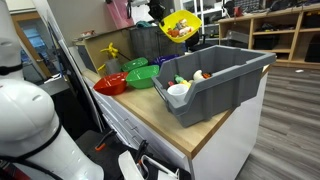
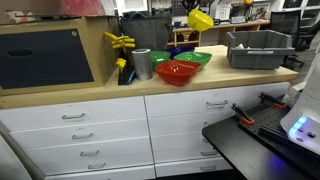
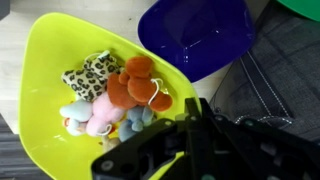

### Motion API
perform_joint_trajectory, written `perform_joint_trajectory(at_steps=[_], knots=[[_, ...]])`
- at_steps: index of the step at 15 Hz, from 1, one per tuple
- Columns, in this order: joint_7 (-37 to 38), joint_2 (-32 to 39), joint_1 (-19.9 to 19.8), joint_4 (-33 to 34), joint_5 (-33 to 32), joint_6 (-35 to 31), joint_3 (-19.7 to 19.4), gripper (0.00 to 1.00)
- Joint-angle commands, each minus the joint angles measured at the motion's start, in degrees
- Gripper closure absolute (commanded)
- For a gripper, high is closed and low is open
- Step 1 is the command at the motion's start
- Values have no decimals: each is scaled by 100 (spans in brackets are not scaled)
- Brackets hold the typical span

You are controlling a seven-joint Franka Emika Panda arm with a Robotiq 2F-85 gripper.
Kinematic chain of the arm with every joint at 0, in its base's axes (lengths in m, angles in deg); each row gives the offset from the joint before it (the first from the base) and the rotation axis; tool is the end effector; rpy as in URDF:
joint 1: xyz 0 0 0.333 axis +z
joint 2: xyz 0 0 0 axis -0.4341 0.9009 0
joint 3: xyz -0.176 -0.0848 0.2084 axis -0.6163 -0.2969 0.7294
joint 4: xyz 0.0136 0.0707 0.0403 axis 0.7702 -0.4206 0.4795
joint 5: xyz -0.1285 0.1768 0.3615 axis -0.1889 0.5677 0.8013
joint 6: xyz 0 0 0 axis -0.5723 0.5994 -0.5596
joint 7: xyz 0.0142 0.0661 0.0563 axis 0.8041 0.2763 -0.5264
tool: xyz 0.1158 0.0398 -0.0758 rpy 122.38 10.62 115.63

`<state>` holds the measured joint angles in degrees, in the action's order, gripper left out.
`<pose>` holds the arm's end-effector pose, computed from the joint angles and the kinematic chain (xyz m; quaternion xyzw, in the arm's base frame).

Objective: Pour the plush toys out of the yellow bowl and into the grey container.

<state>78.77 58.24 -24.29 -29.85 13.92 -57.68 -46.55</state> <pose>0.7087 -0.0081 0.4718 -0.9733 0.1457 -0.1773 0.0047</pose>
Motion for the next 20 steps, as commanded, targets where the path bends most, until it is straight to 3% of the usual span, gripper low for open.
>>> perform_joint_trajectory(at_steps=[1, 10, 20], knots=[[377, -693, -37, -681, 157, 157, -50, 99], [682, -1394, -278, -1446, 723, 503, -105, 99], [790, -1643, -639, -1495, 1312, 607, -328, 99]])
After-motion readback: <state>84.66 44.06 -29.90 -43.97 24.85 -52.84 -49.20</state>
